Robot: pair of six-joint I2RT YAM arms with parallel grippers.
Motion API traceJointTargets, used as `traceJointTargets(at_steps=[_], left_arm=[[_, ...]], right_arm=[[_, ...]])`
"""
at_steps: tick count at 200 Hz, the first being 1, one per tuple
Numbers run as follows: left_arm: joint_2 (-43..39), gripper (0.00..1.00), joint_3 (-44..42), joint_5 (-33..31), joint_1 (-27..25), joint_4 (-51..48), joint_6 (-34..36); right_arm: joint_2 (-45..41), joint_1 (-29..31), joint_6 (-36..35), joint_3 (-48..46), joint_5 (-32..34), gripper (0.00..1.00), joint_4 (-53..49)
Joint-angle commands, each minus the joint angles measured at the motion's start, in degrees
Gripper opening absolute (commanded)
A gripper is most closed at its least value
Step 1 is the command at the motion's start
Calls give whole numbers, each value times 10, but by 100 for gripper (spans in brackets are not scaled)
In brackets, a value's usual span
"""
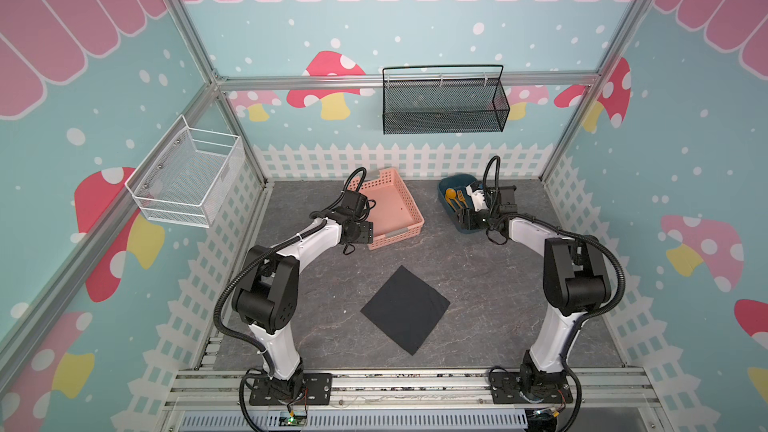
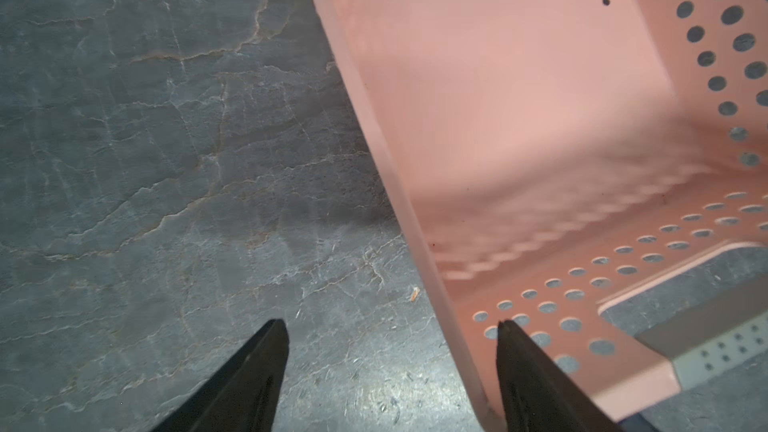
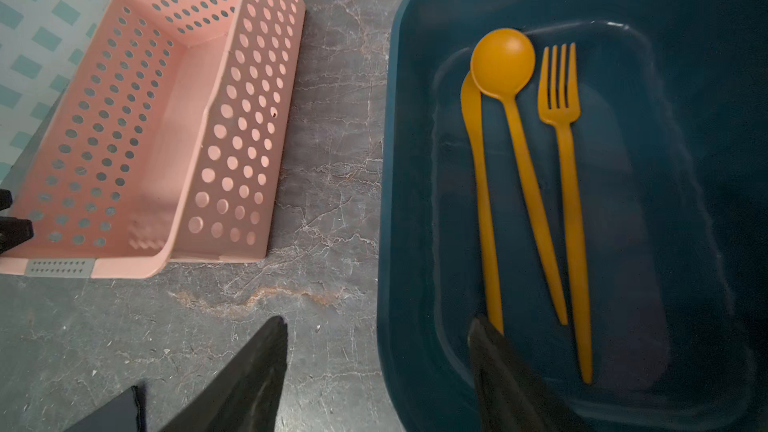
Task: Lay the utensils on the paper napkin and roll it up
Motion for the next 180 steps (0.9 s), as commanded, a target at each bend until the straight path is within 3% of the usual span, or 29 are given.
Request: traceJointTargets(at_steps=[1,71,180], left_arm=[[4,80,14,-21,11,-29,4],[8,80,24,-3,55,-35,28],[-33,81,62,30,58,-63,32]], right_arm=[[24,11,-16,27,-9,70,-59],[46,42,15,50,-3,67,-95],[53,79,127,68,-61,62,-76]])
